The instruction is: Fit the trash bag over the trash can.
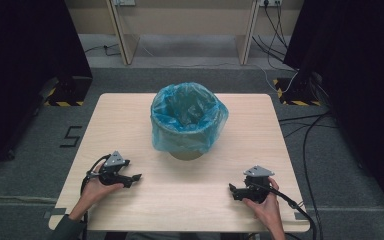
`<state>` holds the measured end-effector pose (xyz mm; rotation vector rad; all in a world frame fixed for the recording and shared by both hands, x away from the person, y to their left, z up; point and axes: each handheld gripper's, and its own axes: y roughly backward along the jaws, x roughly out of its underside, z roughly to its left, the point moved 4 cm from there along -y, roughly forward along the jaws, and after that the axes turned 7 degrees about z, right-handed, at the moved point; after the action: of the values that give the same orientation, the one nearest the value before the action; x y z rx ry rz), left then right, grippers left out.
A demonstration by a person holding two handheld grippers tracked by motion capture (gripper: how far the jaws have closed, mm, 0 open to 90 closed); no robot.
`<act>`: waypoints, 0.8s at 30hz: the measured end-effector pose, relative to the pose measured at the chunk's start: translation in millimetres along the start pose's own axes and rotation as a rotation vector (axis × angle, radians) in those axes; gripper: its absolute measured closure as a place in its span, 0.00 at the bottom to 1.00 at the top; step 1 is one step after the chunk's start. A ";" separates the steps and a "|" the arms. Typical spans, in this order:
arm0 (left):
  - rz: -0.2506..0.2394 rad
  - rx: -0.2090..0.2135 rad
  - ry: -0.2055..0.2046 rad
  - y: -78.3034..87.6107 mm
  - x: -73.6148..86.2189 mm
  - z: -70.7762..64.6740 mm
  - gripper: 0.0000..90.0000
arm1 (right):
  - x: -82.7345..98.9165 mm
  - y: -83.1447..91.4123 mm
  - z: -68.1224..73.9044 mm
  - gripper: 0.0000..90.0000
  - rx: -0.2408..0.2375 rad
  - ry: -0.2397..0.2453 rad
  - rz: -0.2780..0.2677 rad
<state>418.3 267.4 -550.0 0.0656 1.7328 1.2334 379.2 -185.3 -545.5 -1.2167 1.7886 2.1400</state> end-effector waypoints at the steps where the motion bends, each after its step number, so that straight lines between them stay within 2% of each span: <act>1: -0.001 0.000 0.001 -0.1 0.0 -0.1 0.22 | 0.3 0.3 0.1 0.08 0.001 0.003 0.001; 24: 0.000 0.000 0.000 0.0 0.0 0.0 0.22 | 1.2 1.0 0.5 0.08 -0.003 0.006 0.002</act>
<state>418.3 267.4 -550.0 0.0658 1.7326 1.2335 377.6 -185.7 -545.5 -1.2237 1.7907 2.1432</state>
